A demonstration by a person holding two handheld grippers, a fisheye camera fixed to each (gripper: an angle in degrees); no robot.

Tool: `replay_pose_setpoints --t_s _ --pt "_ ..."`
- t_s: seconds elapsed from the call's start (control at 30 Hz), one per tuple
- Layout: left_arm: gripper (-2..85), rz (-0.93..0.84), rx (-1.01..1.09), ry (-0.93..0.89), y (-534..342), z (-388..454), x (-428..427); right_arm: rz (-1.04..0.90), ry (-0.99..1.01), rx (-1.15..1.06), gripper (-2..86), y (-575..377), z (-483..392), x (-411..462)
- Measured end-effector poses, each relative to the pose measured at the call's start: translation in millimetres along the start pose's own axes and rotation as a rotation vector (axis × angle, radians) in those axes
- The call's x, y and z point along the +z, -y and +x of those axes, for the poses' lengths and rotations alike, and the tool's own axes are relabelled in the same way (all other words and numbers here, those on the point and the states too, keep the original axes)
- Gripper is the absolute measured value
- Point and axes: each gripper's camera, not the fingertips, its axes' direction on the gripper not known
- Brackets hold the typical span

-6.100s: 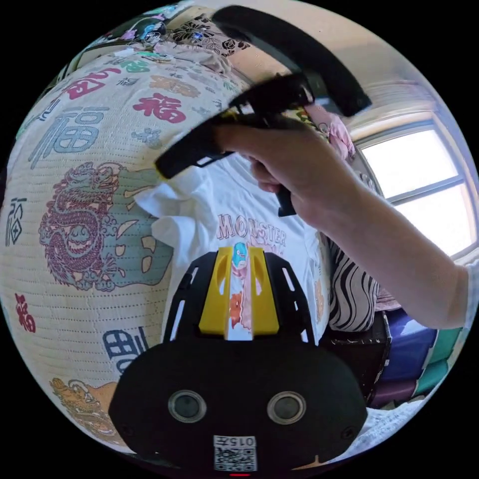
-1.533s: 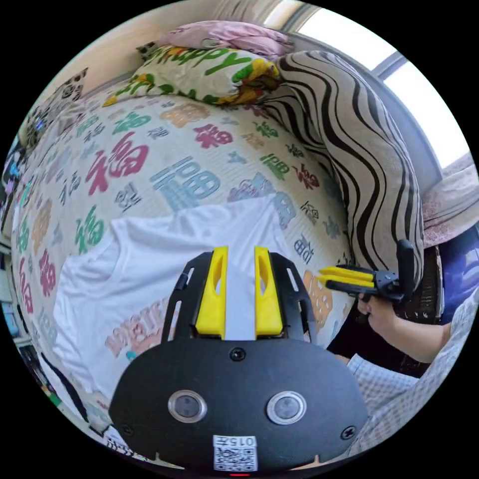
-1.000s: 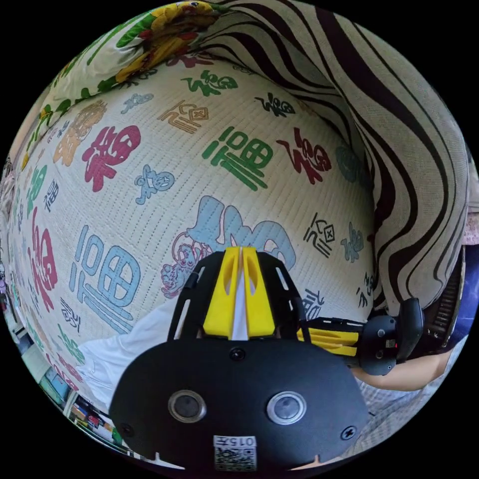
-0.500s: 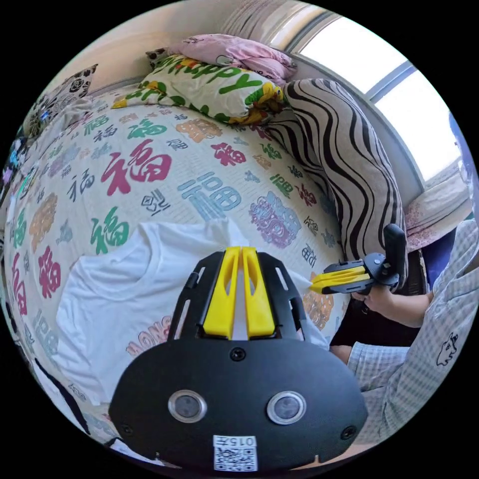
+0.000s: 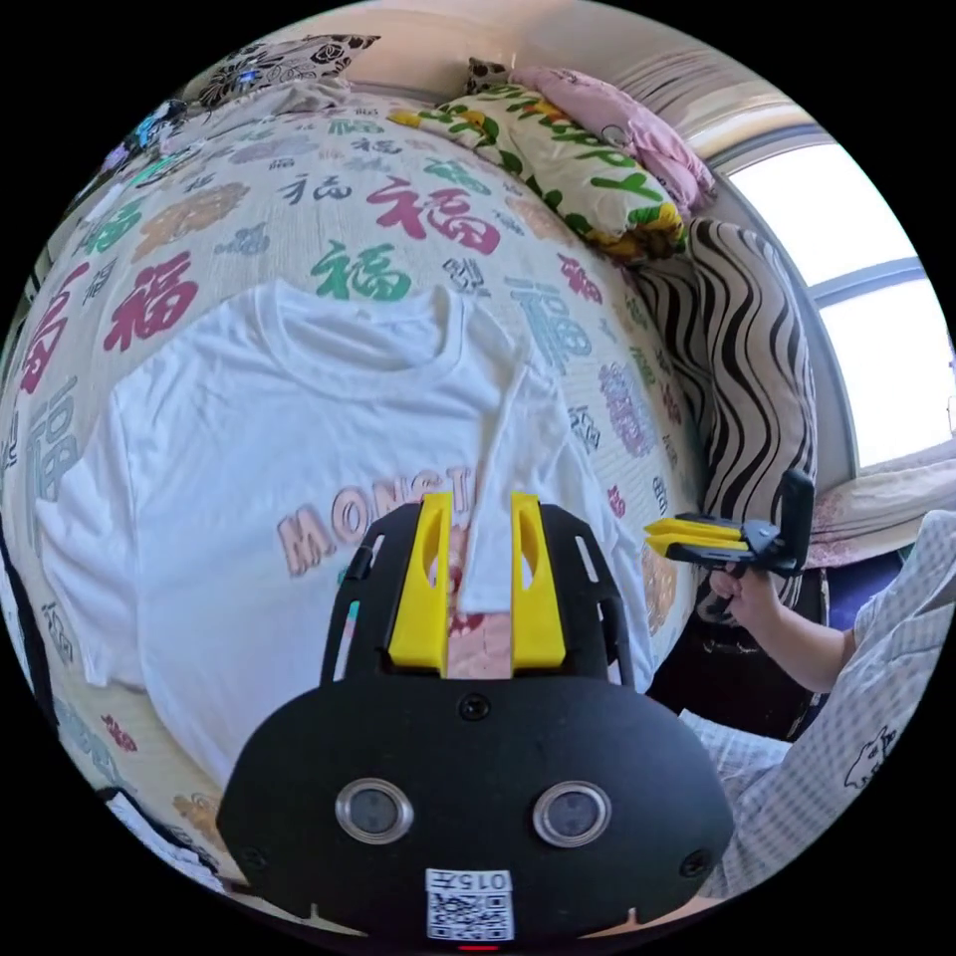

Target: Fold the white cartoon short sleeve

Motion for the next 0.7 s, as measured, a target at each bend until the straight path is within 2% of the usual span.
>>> replay_pose_setpoints --t_s 0.1,0.2,0.33,0.43,0.5,0.6,0.7 --pt "9.7 0.034 0.012 -0.072 55 5 28 -0.036 -0.028 0.008 7.4 22 15 19" --pt "9.3 -0.035 0.034 -0.054 101 17 74 -0.130 -0.064 -0.043 6.8 34 15 54" --pt "2.7 -0.119 0.076 -0.063 133 28 115 -0.161 -0.092 -0.050 2.1 29 21 68" --pt "1.3 0.001 0.015 -0.114 144 15 96 -0.078 -0.015 0.053 0.8 11 47 54" --pt "1.5 0.025 -0.020 -0.161 149 4 94 -0.018 0.042 0.111 0.7 -3 64 46" --pt "4.7 -0.052 -0.049 -0.149 151 -1 115 -0.018 0.085 0.142 1.4 -14 78 52" --pt "8.4 0.022 -0.080 -0.187 143 -5 97 -0.034 0.062 0.172 4.0 -23 90 56"
